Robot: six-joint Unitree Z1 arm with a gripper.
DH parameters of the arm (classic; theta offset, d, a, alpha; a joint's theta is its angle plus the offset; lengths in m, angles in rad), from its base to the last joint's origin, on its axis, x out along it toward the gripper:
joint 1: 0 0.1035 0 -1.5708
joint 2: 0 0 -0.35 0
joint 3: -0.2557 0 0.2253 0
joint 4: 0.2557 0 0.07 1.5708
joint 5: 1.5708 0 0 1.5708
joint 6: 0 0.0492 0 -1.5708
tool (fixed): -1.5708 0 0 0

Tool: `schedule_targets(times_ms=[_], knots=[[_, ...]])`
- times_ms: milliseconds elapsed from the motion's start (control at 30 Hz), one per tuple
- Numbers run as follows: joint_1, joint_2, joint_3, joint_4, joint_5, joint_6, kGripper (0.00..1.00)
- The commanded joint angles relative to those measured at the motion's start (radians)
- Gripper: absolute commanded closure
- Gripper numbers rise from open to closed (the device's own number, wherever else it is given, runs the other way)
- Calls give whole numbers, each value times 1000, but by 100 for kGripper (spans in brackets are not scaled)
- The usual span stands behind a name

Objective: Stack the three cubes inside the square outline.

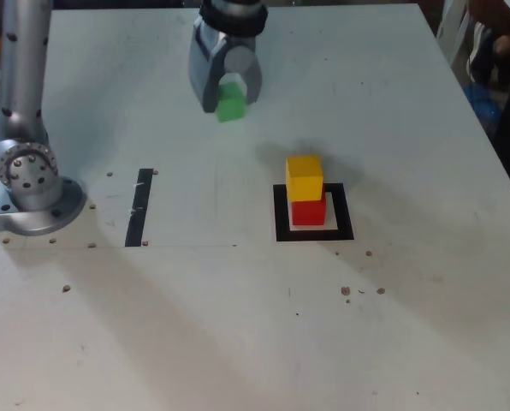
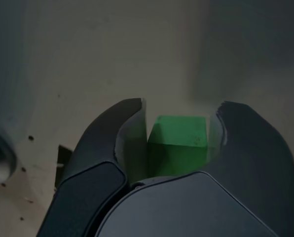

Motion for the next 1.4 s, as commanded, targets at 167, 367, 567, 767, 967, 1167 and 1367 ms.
schedule_targets(times_ms=[167, 367, 567, 767, 967, 1167, 1367], knots=[[-257, -126, -242, 265, 18, 1, 83], [-467, -115, -368, 339, -29, -16, 83], [-602, -50, -429, 343, -58, -49, 83], [-659, -3, -445, 339, -70, -76, 83], [-664, 21, -442, 338, -61, -79, 83], [-662, 48, -438, 336, -59, -74, 83], [-659, 61, -427, 334, -58, -76, 82]])
